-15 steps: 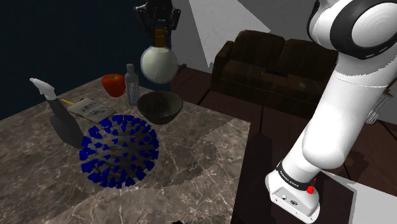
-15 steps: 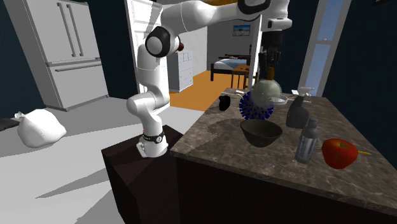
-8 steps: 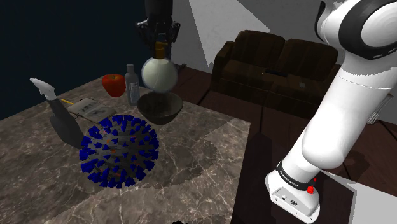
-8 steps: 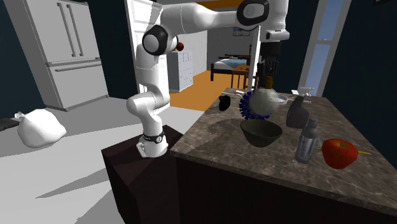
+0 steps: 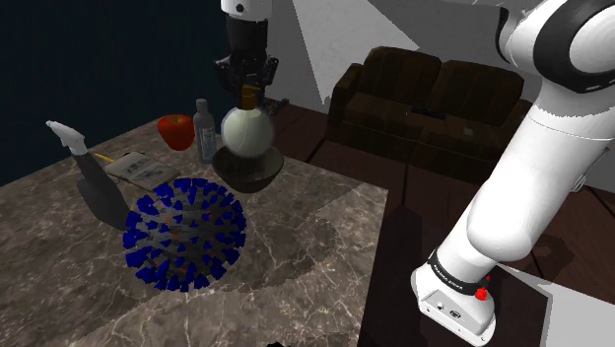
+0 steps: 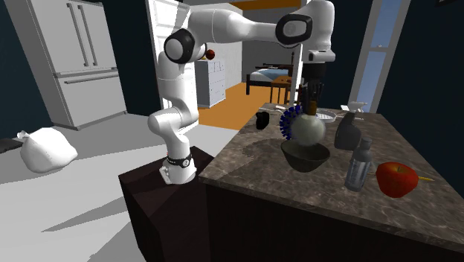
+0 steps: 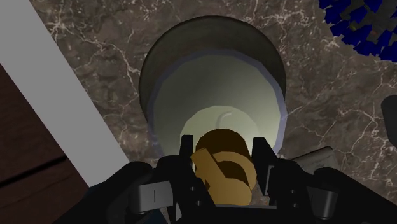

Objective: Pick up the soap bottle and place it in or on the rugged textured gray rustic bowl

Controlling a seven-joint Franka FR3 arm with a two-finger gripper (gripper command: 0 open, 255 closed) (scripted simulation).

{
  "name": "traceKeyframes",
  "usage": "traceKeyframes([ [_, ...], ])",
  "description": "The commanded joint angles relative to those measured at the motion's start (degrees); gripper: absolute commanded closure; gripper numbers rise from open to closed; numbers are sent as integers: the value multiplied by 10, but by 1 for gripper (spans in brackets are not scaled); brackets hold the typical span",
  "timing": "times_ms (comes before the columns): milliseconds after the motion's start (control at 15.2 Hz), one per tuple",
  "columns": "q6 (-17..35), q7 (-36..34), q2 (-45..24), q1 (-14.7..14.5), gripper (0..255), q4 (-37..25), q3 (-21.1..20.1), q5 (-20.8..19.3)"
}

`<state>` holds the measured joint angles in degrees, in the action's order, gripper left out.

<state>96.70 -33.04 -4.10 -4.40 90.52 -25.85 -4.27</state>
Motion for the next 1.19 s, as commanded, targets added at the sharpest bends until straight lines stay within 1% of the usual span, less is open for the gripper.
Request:
traceKeyframes([
  [0,17,0,4,1,255,19,1,1],
  [132,35,0,6,2,255,40,1,2],
  [660,35,0,6,2,255,40,1,2],
  [726,35,0,6,2,0,39,1,2],
  [1056,35,0,6,2,0,39,1,2],
  [1122,15,0,5,1,0,19,0,2],
])
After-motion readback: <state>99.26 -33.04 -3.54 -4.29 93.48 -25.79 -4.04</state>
